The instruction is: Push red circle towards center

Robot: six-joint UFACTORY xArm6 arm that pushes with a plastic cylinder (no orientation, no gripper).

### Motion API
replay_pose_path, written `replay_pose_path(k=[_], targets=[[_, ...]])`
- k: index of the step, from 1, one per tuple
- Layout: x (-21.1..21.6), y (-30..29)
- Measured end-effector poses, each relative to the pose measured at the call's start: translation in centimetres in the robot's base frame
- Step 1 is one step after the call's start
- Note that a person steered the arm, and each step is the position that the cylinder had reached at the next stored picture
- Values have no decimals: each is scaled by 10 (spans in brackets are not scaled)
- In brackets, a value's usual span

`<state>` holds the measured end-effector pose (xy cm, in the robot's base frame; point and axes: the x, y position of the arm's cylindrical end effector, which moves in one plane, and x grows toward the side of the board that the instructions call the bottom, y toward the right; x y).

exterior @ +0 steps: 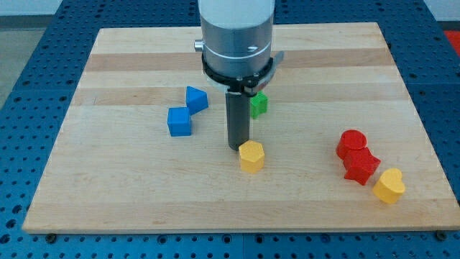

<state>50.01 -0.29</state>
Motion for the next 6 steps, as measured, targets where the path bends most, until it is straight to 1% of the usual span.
replay_pose_path(k=[4,5,6], targets=[[88,1],[91,5],[72,5]])
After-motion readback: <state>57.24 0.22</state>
